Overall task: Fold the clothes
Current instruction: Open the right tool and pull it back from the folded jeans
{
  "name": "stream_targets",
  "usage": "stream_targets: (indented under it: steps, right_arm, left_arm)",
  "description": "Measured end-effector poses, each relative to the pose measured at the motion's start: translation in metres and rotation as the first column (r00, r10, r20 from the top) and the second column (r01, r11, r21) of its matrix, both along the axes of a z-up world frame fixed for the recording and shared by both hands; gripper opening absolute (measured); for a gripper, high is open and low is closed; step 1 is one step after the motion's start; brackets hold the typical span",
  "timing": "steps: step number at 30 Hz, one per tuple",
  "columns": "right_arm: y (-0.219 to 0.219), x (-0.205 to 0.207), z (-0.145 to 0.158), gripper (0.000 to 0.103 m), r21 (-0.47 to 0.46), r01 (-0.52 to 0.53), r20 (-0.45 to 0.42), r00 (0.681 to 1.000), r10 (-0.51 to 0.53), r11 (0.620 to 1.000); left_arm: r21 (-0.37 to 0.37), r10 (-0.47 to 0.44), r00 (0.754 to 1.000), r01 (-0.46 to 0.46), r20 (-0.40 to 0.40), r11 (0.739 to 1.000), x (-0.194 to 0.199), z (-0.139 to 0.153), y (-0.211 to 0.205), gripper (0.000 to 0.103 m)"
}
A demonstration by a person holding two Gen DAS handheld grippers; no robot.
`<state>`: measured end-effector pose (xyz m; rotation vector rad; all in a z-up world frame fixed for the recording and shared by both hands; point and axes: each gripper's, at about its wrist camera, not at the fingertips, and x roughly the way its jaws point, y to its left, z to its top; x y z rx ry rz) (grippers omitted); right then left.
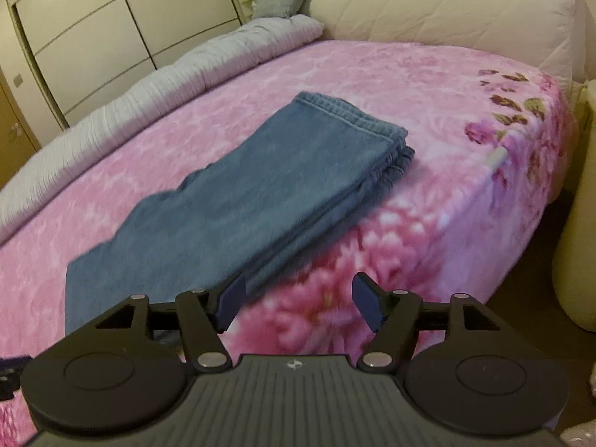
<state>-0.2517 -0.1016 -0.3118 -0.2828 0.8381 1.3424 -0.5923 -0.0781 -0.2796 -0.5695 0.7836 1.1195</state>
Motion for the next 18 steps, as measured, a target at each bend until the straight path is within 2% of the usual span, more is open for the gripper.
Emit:
stream_targets:
  steps: [4, 18]
  right_arm:
    - [-0.017, -0.01, 0.013, 0.073, 0.017, 0.006, 0.015, 1.0, -0.007, 1.0]
    - [-0.054, -0.032, 0.043, 0.074, 0.08, -0.045, 0.078, 0.996, 0.039, 0.996]
  left_arm:
    - [0.012, -0.01, 1.0, 0.01, 0.013, 1.0, -0.006, 0.003, -0.017, 0.038]
    - [0.048, 0.022, 0.994, -0.028, 0.11, 0.998, -0.035, 0.015, -0.055, 0.039]
